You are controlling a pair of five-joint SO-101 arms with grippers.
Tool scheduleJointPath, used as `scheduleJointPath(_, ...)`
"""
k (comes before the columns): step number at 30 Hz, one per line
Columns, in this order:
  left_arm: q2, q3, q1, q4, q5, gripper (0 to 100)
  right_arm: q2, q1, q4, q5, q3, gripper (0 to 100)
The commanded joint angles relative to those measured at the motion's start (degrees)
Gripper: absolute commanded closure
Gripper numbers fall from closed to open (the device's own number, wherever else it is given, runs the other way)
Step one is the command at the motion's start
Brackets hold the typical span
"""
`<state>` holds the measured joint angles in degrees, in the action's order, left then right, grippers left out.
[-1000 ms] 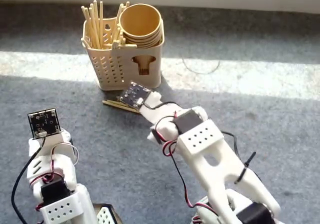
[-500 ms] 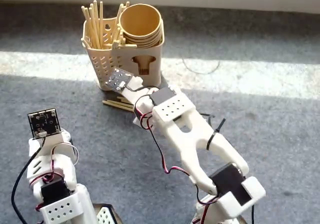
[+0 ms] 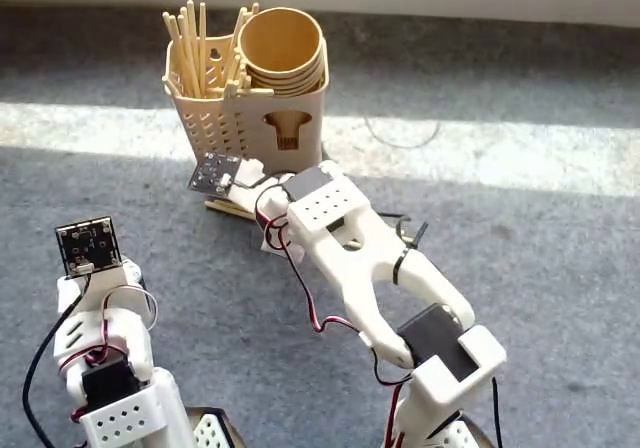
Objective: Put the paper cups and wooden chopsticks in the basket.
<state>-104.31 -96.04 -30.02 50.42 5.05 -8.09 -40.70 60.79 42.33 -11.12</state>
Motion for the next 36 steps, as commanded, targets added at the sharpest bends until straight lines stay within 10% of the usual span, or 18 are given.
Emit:
scheduleJointPath(1,-0.84,-0.92,-0.22,-1.41,0.35,98,0.13,-0.84,-3.82,1.05,1.71,90.6)
scheduleJointPath(36,-0.84,-1.10,1.63,-1.23,0.53,98,-3.91,3.03,-8.13,1.14,-0.22,90.7)
